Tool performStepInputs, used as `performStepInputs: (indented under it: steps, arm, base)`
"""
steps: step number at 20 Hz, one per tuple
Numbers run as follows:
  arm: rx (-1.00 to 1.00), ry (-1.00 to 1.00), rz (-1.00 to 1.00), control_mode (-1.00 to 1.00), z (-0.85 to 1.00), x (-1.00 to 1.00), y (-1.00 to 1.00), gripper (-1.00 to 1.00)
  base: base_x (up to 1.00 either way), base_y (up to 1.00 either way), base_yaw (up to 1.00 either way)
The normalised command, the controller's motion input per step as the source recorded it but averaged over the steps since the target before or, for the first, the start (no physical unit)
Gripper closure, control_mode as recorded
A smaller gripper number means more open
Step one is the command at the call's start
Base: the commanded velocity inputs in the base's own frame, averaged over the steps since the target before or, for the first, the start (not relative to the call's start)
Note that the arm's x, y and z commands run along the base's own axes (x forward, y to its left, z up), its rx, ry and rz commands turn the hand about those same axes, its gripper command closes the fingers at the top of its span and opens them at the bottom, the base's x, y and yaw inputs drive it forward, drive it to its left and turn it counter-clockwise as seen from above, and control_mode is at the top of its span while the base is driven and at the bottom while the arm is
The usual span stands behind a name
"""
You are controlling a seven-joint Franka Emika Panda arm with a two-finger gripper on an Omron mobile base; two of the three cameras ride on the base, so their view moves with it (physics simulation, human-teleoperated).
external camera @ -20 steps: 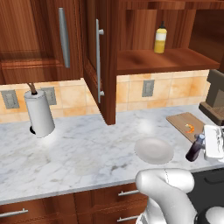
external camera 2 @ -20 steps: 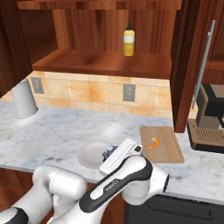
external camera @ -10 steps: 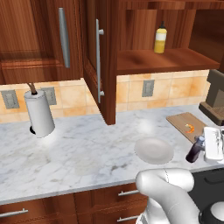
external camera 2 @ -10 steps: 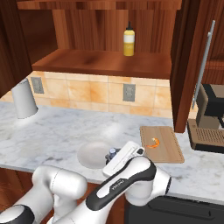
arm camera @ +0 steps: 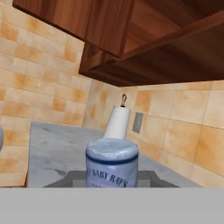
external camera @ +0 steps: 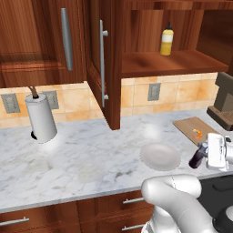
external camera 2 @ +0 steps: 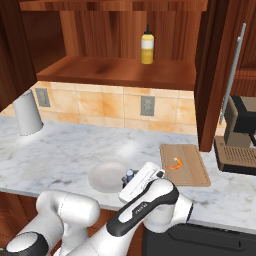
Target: Pick the shrimp from the plate and place it on the cutting board. Then pick the condiment bottle from the cabinet and place it next to the cutting board.
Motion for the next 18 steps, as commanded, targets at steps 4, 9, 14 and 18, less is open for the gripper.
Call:
performStepInputs:
  steps: [4,9,14,18]
  arm:
    - [0.00,-0.03,0.00,-1.00,-0.20,0.21,-0.03,1.00]
    - [0.00,-0.02,0.00,-1.00,-0.19,0.19,-0.07,1.00]
    - [0.00,-0.01,0.00,-1.00,-0.18,0.20,-0.09,1.00]
    - [0.00,-0.01,0.00,-1.00,-0.18,0.19,-0.08,1.00]
  base:
    - [0.00,0.00,0.00]
    - [0.00,0.00,0.00]
    - [0.00,0.00,0.00]
    - [0.00,0.00,0.00]
